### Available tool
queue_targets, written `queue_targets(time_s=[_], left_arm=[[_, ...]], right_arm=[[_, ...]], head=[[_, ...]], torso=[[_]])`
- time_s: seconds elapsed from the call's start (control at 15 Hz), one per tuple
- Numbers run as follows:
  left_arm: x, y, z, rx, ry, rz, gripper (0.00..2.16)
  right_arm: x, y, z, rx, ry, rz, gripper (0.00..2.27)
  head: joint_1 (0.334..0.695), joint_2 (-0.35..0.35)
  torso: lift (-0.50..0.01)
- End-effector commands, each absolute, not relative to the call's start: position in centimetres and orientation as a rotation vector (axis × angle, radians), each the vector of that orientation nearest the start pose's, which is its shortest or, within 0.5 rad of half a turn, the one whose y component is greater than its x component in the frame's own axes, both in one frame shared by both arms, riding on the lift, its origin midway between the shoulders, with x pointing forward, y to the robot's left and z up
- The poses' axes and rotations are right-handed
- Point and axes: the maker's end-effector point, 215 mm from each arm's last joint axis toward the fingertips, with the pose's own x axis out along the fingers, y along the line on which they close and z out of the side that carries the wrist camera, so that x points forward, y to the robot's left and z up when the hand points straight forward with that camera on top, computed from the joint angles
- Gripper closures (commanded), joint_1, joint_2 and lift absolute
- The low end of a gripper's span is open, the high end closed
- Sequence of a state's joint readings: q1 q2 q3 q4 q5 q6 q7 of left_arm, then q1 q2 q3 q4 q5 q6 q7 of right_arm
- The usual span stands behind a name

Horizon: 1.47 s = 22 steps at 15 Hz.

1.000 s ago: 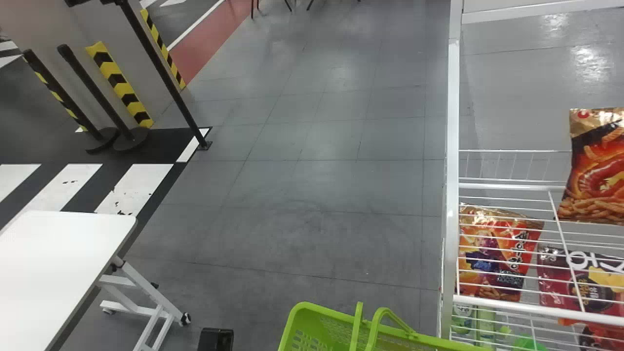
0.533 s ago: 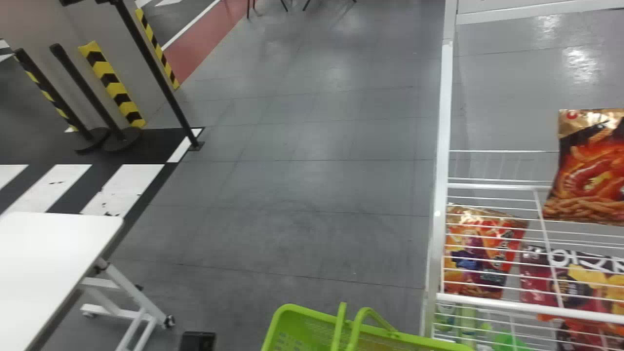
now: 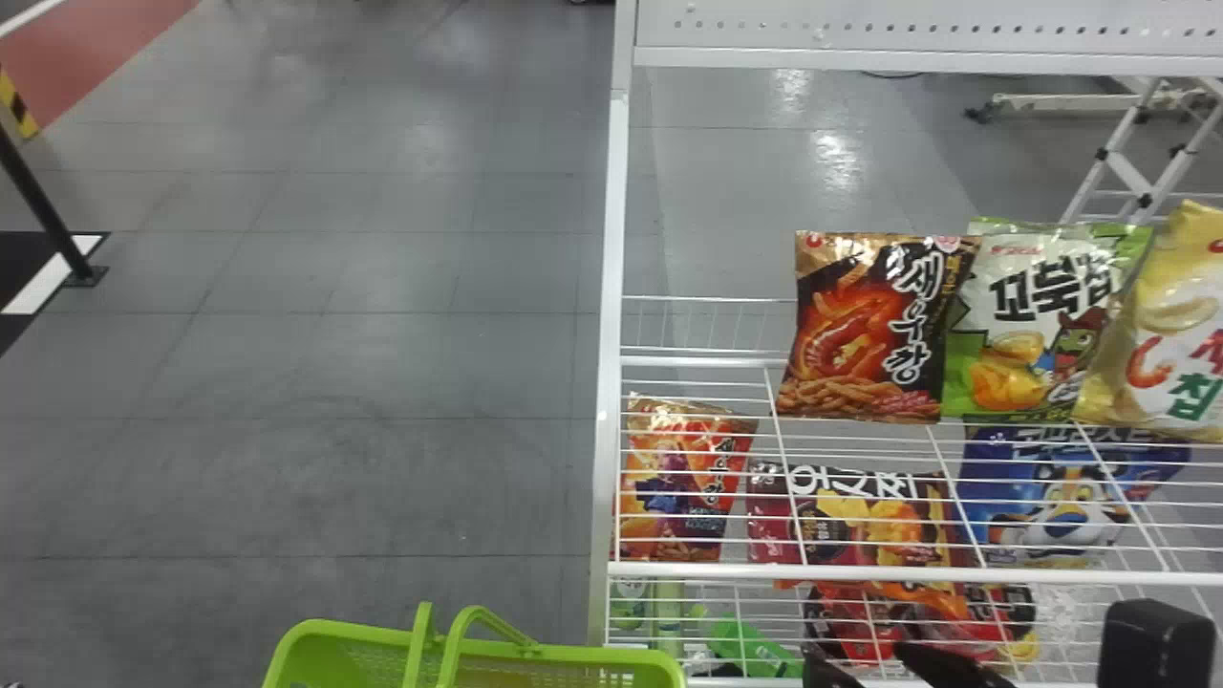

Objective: Hold basket handle with left hand then pick Jagalchi snack with right hand and place into basket

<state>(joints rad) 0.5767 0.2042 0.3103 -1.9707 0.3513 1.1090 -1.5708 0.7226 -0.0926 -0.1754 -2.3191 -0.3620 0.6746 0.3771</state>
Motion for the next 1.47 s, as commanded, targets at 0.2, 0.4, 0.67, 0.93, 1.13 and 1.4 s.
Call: queue_targets(time_s=[0.2,0.4,0.67,0.93,1.13,1.4], left_arm=[[18.5,15.6,-41.0,-1.030,0.816,-1.204,2.14],[18.5,15.5,-40.9,-1.029,0.816,-1.206,2.14],[18.5,15.5,-41.0,-1.031,0.816,-1.205,2.14],[18.5,15.5,-41.1,-1.031,0.816,-1.206,2.14],[18.6,15.5,-41.0,-1.030,0.815,-1.207,2.14],[18.6,15.4,-41.1,-1.030,0.817,-1.208,2.14]], right_arm=[[34.0,-21.6,-43.3,0.292,0.361,0.324,0.08],[33.5,-21.3,-43.1,0.247,0.309,0.314,0.08],[32.5,-19.8,-42.5,0.168,0.246,0.252,0.08],[31.2,-19.0,-40.8,0.143,0.160,0.230,0.08],[30.4,-19.6,-40.6,0.136,0.122,0.217,0.08],[30.2,-20.3,-40.9,0.125,0.129,0.208,0.07]], head=[[0.695,-0.113],[0.695,-0.136],[0.695,-0.136],[0.695,-0.104],[0.695,-0.091],[0.695,-0.109]], torso=[[-0.009],[-0.009],[-0.009],[-0.009],[-0.009],[-0.009]])
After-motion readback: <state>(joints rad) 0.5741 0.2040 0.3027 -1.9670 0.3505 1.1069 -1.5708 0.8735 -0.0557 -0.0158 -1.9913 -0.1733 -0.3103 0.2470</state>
